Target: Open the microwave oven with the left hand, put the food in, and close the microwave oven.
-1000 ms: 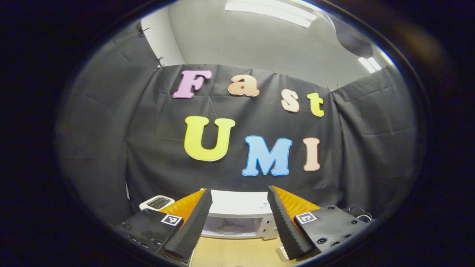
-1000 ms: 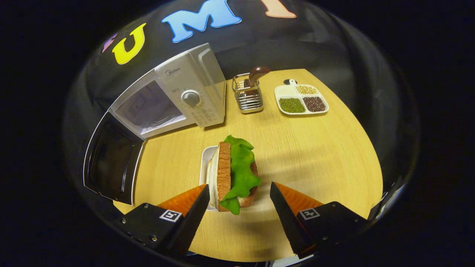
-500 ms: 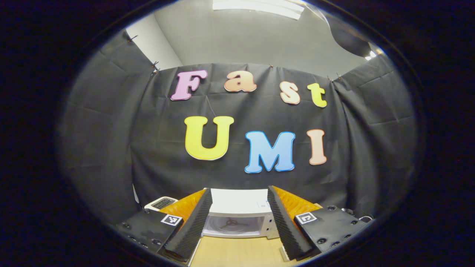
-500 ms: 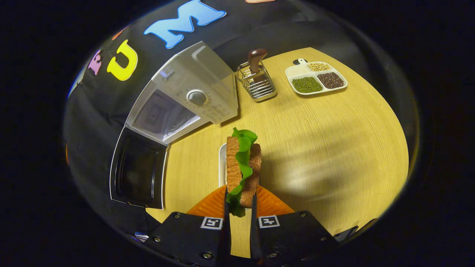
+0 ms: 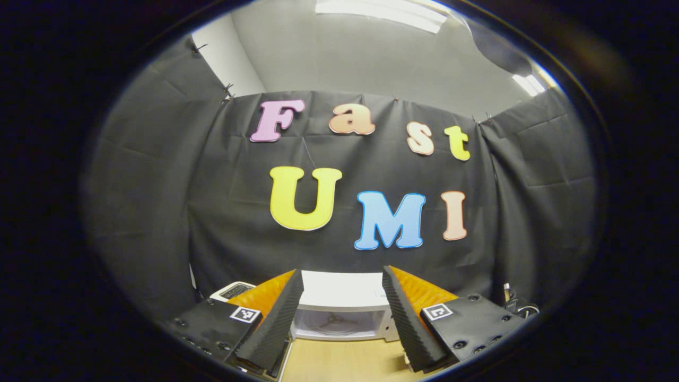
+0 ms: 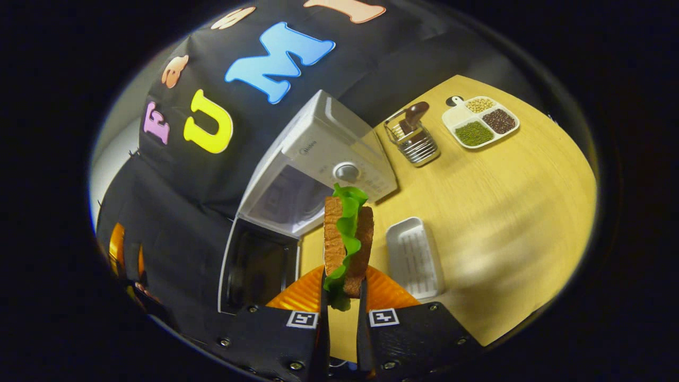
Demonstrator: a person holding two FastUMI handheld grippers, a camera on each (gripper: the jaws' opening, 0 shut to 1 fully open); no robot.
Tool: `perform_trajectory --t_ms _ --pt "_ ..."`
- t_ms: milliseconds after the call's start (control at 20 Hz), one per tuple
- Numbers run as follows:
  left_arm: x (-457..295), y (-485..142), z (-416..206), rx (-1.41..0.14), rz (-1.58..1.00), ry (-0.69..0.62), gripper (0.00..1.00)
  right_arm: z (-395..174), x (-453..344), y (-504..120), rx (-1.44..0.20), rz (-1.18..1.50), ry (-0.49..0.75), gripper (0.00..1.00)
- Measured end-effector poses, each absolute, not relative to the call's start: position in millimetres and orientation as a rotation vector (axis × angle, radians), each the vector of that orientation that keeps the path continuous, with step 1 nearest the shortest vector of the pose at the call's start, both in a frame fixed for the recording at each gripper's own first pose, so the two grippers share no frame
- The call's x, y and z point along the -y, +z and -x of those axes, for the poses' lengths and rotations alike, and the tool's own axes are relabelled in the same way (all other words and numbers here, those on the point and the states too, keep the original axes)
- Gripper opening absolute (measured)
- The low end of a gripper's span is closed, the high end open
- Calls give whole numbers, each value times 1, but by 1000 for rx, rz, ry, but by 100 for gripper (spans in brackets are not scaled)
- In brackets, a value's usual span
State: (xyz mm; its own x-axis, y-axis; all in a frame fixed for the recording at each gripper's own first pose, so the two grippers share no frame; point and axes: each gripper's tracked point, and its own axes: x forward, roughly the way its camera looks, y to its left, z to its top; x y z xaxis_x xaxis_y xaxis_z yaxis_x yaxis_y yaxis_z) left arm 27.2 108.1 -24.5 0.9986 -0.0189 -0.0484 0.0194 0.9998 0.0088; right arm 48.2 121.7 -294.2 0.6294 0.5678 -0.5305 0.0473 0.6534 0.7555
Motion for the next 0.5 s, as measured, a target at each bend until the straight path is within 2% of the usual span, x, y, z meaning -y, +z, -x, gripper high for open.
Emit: perform_trajectory --t_ms 350,500 --pt "-182 -17 -13 -35 -37 -45 97 -80 -212 -267 -776 -1057 338 20" --pt "-224 -11 2 -24 -58 -13 96 -99 -245 -276 -773 -1124 283 20"
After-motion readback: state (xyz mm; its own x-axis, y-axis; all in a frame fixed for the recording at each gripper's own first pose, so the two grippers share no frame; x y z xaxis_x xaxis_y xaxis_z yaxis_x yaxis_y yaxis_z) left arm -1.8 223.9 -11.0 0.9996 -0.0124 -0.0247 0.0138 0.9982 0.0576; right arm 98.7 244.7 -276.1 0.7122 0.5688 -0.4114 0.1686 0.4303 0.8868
